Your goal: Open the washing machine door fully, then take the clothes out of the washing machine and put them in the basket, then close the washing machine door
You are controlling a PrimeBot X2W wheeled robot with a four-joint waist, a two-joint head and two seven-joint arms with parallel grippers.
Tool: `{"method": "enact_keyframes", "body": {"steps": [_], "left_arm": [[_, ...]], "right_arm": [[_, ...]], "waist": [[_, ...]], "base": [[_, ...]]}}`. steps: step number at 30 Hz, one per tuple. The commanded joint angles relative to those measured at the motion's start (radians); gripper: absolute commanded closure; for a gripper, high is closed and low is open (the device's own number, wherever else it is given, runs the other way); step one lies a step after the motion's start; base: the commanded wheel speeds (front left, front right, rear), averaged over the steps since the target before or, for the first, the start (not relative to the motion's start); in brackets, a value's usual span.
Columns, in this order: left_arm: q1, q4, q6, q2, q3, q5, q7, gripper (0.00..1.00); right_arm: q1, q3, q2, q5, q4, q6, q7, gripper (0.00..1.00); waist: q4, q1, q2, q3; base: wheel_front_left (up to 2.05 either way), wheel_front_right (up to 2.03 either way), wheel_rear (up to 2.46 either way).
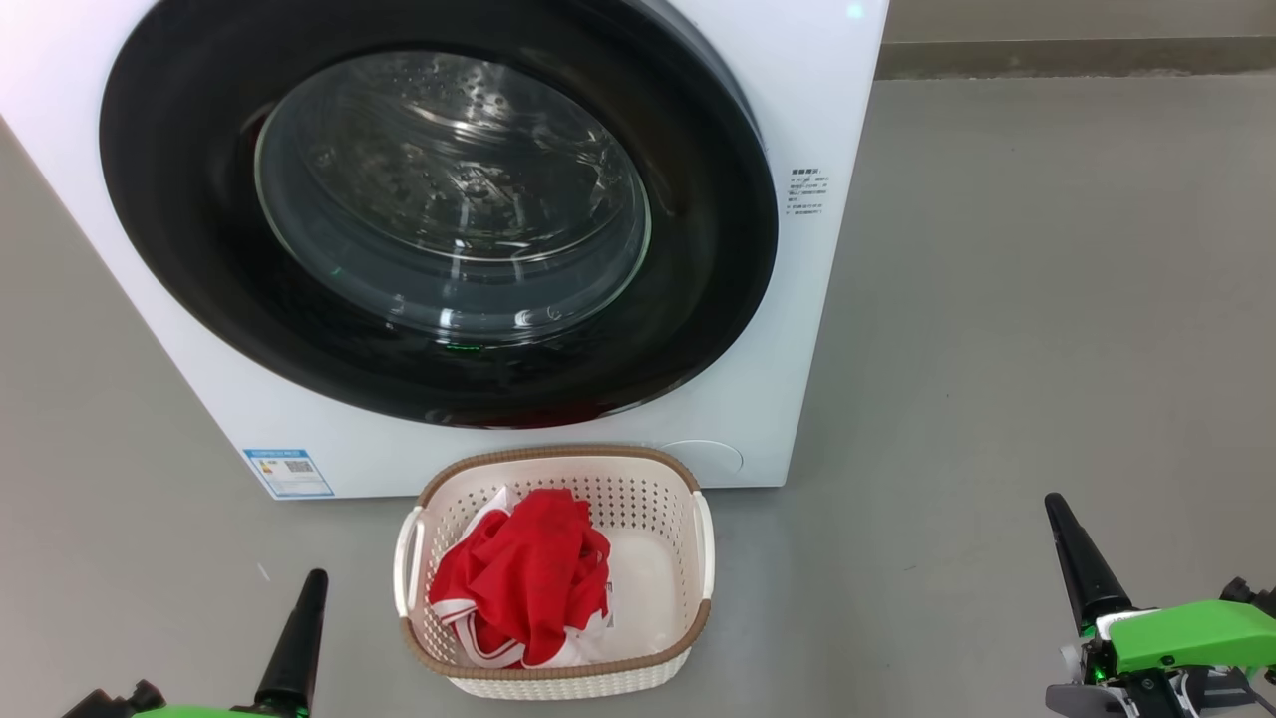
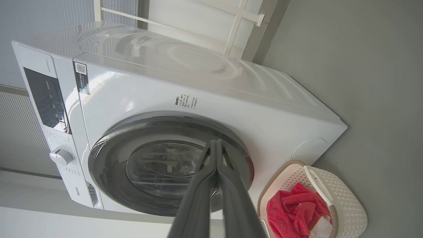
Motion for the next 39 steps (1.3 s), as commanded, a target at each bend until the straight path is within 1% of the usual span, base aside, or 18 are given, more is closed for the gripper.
{"method": "enact_keyframes", "body": {"steps": [1,15,39], "left_arm": [[-0.044,-0.028,-0.006,0.009,0.037,-0.030,0.013,1.00],[-0.063,-0.031,-0.007,-0.003,0.050,-0.165,0.052,1.00],[-0.063,-0.031,-0.007,-0.003,0.050,-0.165,0.052,1.00]], "right_arm": [[-0.053,0.012,-0.013,0.030,-0.033,-0.001,0.011,1.00],[-0.075,0.003,-0.014,0.164,-0.043,-0.001,0.051,1.00],[-0.075,0.004,-0.014,0.164,-0.043,-0.001,0.051,1.00]], "waist": [[0.000,0.0000,0.0000,0.000],[-0.001,0.0000,0.0000,-0.001],[-0.001,0.0000,0.0000,-0.001]], "base": [[0.00,0.00,0.00],[0.00,0.00,0.00],[0.00,0.00,0.00]]}}
